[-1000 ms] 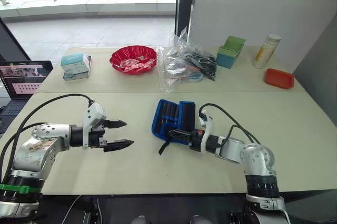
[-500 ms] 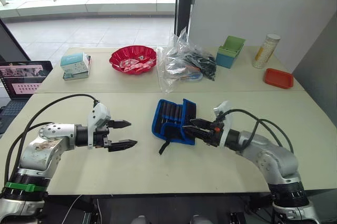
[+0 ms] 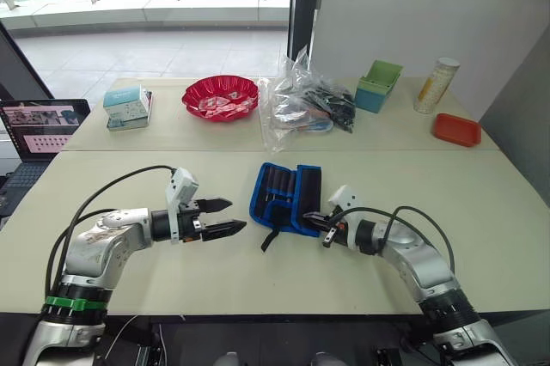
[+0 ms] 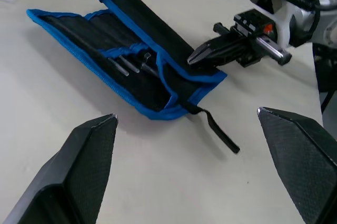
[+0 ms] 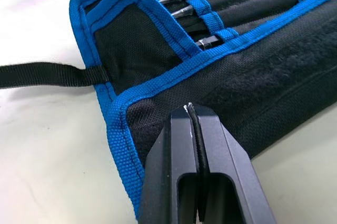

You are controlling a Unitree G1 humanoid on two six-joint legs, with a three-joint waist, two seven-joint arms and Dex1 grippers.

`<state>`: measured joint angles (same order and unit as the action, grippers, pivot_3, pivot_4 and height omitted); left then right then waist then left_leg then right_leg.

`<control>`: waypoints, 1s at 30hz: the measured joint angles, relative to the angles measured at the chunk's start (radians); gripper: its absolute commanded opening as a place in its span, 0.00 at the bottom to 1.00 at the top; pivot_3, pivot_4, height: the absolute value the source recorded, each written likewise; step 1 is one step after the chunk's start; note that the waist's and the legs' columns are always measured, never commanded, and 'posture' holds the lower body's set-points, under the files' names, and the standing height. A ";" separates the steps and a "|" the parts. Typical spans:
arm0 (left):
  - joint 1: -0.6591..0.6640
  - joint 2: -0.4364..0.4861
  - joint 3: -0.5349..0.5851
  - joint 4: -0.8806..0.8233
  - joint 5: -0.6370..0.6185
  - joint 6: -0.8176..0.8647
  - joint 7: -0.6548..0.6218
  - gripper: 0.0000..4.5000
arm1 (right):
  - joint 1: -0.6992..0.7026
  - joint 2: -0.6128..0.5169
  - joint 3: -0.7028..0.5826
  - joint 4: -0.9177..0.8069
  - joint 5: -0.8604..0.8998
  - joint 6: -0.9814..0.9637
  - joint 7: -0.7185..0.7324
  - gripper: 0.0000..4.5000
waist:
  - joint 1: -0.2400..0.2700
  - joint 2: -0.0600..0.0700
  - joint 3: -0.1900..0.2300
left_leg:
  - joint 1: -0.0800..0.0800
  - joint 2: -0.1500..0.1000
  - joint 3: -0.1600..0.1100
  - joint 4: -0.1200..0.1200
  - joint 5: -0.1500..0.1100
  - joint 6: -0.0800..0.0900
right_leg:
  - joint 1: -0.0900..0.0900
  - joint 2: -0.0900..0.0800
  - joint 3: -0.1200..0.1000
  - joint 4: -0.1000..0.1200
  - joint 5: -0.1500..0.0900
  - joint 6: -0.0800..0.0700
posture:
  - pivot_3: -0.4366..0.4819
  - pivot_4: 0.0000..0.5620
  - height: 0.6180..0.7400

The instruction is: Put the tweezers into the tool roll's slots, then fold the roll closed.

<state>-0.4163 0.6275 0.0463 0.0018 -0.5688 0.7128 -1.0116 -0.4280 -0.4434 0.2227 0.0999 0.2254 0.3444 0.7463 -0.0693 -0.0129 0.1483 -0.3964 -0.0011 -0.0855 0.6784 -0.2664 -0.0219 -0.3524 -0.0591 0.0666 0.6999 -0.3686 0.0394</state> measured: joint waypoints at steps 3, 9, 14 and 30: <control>-0.037 -0.056 0.002 0.053 -0.015 0.075 0.061 1.00 | 0.003 0.014 0.001 -0.003 -0.017 -0.005 -0.007 0.00 | -0.002 0.000 0.000 | 0.001 0.000 0.000 0.000 0.000 0.000 | 0.000 0.000 0.000 0.000 0.000 0.000 | 0.48 0.27 1.00; -0.087 -0.132 0.027 0.134 -0.062 0.182 0.129 1.00 | 0.022 0.022 -0.003 -0.025 -0.022 0.000 -0.015 0.00 | -0.002 -0.001 0.000 | 0.001 0.000 0.000 0.000 0.000 0.000 | 0.000 0.000 0.000 0.001 0.000 0.000 | 0.48 0.27 1.00; -0.094 -0.169 0.036 0.173 -0.070 0.218 0.154 0.67 | 0.029 0.028 -0.014 -0.040 -0.022 0.018 -0.024 0.00 | -0.001 -0.001 0.000 | 0.001 0.000 0.000 0.000 0.000 -0.001 | 0.000 0.000 0.000 0.001 0.000 0.000 | 0.48 0.27 1.00; -0.170 -0.205 0.030 0.272 0.017 0.004 0.142 0.01 | 0.027 0.060 -0.029 -0.094 -0.024 0.105 -0.044 0.00 | 0.001 -0.001 0.000 | -0.002 0.000 0.001 0.000 0.002 -0.003 | 0.000 0.000 0.000 0.001 0.000 0.000 | 0.48 0.27 1.00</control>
<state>-0.5862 0.4230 0.0764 0.2741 -0.5519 0.7168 -0.8696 -0.4006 -0.3838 0.1938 0.0061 0.2009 0.4491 0.7024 -0.0684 -0.0136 0.1479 -0.3980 -0.0013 -0.0847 0.6785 -0.2645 -0.0253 -0.3526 -0.0593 0.0670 0.7009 -0.3686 0.0394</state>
